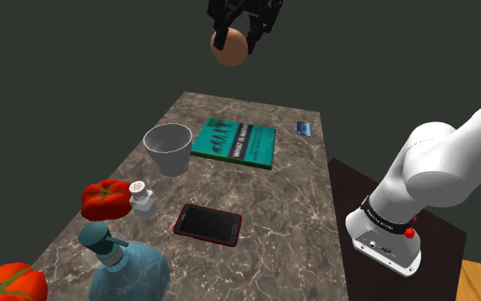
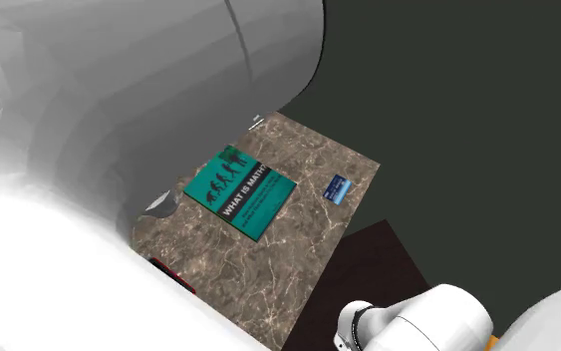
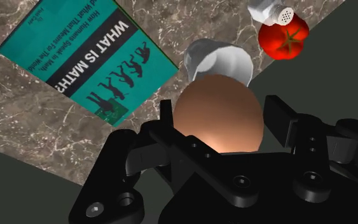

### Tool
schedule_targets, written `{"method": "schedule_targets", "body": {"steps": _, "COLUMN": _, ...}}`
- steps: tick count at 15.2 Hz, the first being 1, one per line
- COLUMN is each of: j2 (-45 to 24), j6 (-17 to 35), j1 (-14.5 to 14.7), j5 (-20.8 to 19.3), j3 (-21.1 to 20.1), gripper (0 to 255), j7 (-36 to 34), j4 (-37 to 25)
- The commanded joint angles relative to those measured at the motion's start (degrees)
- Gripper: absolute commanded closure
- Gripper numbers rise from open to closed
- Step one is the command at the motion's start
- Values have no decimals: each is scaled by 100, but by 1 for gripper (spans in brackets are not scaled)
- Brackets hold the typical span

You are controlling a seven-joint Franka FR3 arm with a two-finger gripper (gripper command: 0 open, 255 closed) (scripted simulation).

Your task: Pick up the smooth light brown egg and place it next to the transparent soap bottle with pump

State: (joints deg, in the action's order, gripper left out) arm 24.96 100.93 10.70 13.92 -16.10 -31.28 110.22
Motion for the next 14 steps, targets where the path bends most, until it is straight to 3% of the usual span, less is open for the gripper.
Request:
{"method": "schedule_targets", "body": {"steps": 1, "j2": 13, "j6": 41, "j1": 80, "j5": 21, "j3": -241, "gripper": 255, "j7": -316, "j4": -16}}
{"method": "schedule_targets", "body": {"steps": 14, "j2": -463, "j6": 189, "j1": 396, "j5": -158, "j3": -1839, "gripper": 255, "j7": -2277, "j4": -691}}
